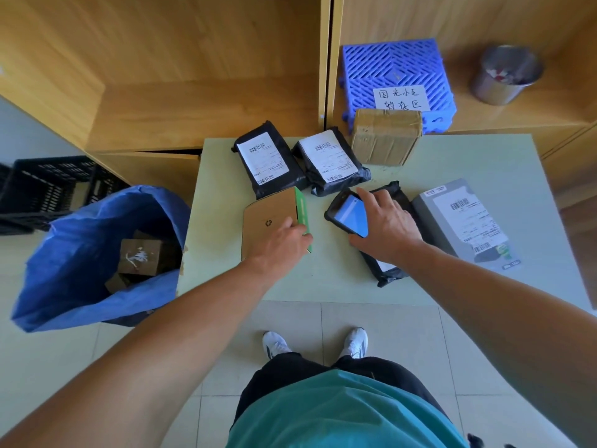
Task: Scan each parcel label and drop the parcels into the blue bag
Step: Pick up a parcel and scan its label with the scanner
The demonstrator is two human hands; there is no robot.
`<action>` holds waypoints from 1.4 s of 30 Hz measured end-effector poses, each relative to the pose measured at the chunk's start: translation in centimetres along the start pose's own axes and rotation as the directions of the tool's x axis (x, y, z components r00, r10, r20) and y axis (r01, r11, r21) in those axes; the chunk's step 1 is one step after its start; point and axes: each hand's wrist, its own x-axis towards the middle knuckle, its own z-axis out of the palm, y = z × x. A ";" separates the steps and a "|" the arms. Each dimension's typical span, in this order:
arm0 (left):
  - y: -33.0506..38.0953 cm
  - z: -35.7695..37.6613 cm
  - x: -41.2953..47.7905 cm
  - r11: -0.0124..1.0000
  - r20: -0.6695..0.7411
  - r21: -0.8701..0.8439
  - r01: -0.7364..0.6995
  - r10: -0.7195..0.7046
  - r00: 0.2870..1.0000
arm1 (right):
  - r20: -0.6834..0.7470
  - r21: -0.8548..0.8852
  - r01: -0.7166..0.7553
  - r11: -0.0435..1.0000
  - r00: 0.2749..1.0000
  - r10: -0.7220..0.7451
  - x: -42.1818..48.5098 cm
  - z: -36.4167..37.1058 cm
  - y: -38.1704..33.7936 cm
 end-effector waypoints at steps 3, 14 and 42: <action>-0.6 0.0 -0.3 1.000 -0.014 -0.023 -0.005 0.004 1.000 | -0.003 -0.004 0.005 1.000 1.000 -0.005 0.1 0.0 -0.7; -3.0 1.0 -1.4 0.987 -0.131 -0.155 0.030 -0.050 0.990 | -0.024 -0.005 0.023 1.000 0.999 -0.023 0.9 0.2 -3.4; -2.2 7.1 -0.2 0.990 0.056 0.139 -0.012 0.004 0.998 | 0.038 0.016 -0.036 0.999 0.999 0.036 3.5 5.9 -4.5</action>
